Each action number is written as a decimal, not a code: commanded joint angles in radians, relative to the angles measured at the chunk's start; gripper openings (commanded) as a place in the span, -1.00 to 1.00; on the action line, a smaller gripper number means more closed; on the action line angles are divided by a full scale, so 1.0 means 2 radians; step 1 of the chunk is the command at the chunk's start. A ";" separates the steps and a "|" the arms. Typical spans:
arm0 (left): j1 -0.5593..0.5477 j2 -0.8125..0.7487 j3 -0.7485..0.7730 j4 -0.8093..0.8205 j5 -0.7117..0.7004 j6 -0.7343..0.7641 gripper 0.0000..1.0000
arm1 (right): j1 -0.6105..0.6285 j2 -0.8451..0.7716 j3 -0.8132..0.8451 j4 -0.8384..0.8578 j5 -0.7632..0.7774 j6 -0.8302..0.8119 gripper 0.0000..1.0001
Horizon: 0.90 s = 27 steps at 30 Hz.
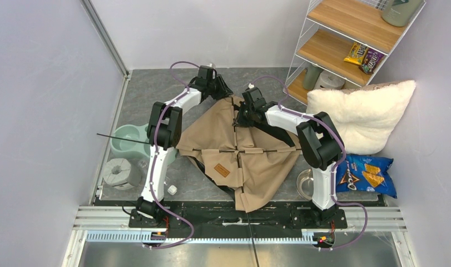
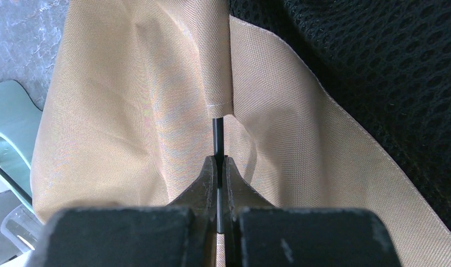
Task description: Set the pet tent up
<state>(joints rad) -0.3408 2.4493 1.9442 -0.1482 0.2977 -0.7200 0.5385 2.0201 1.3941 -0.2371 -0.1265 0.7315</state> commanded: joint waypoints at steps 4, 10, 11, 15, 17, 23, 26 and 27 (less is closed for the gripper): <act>-0.007 0.010 0.023 0.032 0.006 -0.035 -0.42 | -0.002 -0.014 0.001 0.002 0.002 -0.009 -1.00; -0.006 0.012 0.021 0.022 0.010 -0.031 -0.65 | -0.002 -0.013 0.004 0.001 0.002 -0.009 -1.00; -0.007 0.012 0.020 0.021 0.010 -0.030 -0.68 | -0.002 -0.013 0.005 0.002 0.002 -0.009 -1.00; -0.007 0.013 0.020 0.017 0.011 -0.027 -0.89 | -0.002 -0.013 0.004 0.001 0.002 -0.008 -1.00; -0.007 0.013 0.019 0.016 0.013 -0.024 -0.96 | -0.002 -0.013 0.003 0.001 0.002 -0.008 -1.00; -0.010 0.011 0.017 0.011 0.017 -0.016 -0.96 | -0.002 -0.015 0.002 0.008 -0.003 -0.011 -1.00; -0.011 0.012 0.017 0.007 0.018 -0.013 -0.96 | -0.001 -0.017 0.001 0.012 -0.003 -0.017 -1.00; -0.011 0.011 0.017 0.006 0.020 -0.012 -0.96 | -0.002 -0.017 0.002 0.012 -0.002 -0.019 -1.00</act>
<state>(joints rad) -0.3492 2.4611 1.9514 -0.1291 0.2989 -0.7589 0.5385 2.0201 1.3941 -0.2359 -0.1337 0.7242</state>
